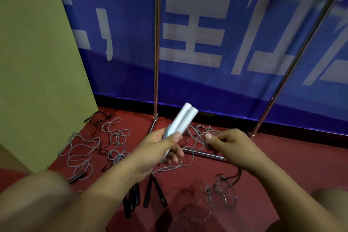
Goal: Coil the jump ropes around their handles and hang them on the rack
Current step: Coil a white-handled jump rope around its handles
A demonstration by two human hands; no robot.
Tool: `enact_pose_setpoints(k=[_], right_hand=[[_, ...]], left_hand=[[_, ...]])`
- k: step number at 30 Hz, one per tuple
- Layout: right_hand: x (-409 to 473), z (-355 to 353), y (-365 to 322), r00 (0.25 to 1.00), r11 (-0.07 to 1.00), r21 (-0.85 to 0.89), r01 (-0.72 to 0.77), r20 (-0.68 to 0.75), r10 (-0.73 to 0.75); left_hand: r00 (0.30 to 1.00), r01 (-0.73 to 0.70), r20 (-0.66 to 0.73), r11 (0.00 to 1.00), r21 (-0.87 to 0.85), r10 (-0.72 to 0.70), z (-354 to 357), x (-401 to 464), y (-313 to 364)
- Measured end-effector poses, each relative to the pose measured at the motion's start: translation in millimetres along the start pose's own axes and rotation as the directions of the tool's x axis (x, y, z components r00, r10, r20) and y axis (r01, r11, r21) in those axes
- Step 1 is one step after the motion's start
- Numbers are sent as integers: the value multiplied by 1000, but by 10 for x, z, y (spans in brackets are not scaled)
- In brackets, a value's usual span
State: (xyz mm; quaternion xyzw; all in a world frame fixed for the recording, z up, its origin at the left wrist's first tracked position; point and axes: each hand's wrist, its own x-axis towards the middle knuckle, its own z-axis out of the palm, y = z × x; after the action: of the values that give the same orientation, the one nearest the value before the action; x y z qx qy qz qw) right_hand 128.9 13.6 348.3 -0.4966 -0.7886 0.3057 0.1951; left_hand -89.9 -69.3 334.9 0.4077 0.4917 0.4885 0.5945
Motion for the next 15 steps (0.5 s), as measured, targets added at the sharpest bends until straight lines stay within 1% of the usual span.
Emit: enact_pose_setpoints(k=[2,5,6,8,11,15], right_hand=[[-75,9,-67,994,996,3,89,64,-89],[-170,18,-142,980,984,13,180,86,-181],[-194,20,-161,975,979,12,205,79,-205],[-218,36,-172,963,964,-14,266,45,-265],[-215,58,-158,941,940,-57,336,-31,-338],[-196,59,-125,919,928,-77,363,-135,-371]], left_hand=[[996,11,-91,1000,-6,-11,-30,37,-45],[988,21,-152,1000,23,-17,-39,53,-86],[986,18,-164,997,72,-6,-36,59,-100],[982,9,-187,975,224,34,-29,69,-133],[982,16,-178,931,366,53,-9,75,-171],[995,34,-98,862,506,19,-5,77,-207]])
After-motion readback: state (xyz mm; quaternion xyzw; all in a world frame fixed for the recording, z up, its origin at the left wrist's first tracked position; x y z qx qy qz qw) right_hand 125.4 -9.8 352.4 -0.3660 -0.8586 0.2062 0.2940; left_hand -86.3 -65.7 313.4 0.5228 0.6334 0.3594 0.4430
